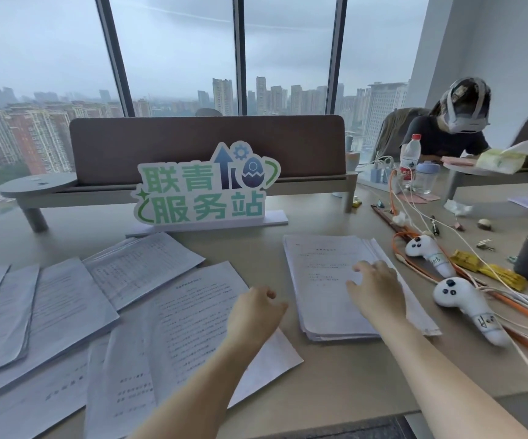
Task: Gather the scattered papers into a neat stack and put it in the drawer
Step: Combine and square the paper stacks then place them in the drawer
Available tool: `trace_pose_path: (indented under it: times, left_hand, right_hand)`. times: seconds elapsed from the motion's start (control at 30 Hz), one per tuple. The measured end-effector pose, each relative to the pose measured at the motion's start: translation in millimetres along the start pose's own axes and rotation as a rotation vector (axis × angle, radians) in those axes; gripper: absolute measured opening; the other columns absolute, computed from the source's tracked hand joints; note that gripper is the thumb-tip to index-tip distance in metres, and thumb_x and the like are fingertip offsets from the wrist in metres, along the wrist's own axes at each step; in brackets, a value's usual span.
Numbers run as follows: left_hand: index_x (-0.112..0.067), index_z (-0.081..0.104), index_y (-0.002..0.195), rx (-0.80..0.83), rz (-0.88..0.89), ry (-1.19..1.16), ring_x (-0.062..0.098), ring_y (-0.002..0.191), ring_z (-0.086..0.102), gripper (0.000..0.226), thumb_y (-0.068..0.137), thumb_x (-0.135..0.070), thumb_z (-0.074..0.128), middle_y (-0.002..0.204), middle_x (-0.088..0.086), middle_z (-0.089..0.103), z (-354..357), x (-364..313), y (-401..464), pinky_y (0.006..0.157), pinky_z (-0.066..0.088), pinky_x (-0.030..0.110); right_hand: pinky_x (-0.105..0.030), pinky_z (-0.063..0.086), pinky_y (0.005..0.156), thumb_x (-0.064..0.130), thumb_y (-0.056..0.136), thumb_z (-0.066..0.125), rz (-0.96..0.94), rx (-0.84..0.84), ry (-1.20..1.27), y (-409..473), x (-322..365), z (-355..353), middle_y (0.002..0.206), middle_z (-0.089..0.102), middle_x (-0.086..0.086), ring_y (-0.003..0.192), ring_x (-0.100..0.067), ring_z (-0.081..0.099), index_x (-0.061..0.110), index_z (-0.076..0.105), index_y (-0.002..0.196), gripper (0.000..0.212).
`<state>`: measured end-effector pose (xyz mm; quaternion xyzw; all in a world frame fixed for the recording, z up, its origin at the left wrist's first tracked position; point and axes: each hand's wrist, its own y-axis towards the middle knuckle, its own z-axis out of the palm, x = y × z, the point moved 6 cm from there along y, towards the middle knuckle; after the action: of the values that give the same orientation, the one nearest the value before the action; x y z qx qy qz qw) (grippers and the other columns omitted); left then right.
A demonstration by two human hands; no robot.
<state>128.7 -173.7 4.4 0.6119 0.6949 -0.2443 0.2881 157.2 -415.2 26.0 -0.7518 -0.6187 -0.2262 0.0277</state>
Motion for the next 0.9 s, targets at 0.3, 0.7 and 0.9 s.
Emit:
trace_pose_path:
  times: [0.3,0.7,0.9]
  left_hand:
    - [-0.027,0.059,0.123,-0.176,-0.123,0.219,0.019,0.112,0.055,0.041,0.084,-0.041,0.055,0.127,-0.003,0.057,-102.8,86.0,-18.3,0.081,0.047,0.029]
    - [-0.026,0.039,0.141,-0.189,-0.392,0.218,0.036,0.123,0.044,0.065,0.080,-0.038,0.060,0.135,0.011,0.042,-163.1,162.1,-73.4,0.102,0.038,0.039]
    - [-0.017,0.041,0.139,-0.256,-0.385,-0.145,0.030,0.115,0.050,0.071,0.074,-0.016,0.071,0.132,0.015,0.044,-162.5,161.1,-71.5,0.086,0.041,0.029]
  right_hand:
    - [-0.035,0.047,0.085,0.053,0.085,0.060,-0.263,0.409,0.031,-69.3,152.8,44.0,0.131,0.053,-0.004,0.115,-0.025,0.056,0.018,0.051,0.134,0.061]
    - [-0.043,0.039,0.103,0.073,0.056,0.068,-0.203,0.543,-0.049,-85.7,198.7,86.8,0.132,0.052,-0.008,0.124,-0.029,0.042,0.025,0.048,0.130,0.091]
    - [-0.040,0.038,0.080,0.056,0.053,0.072,-0.200,0.536,-0.084,-95.8,215.6,96.0,0.121,0.055,-0.008,0.113,-0.031,0.045,0.022,0.050,0.114,0.073]
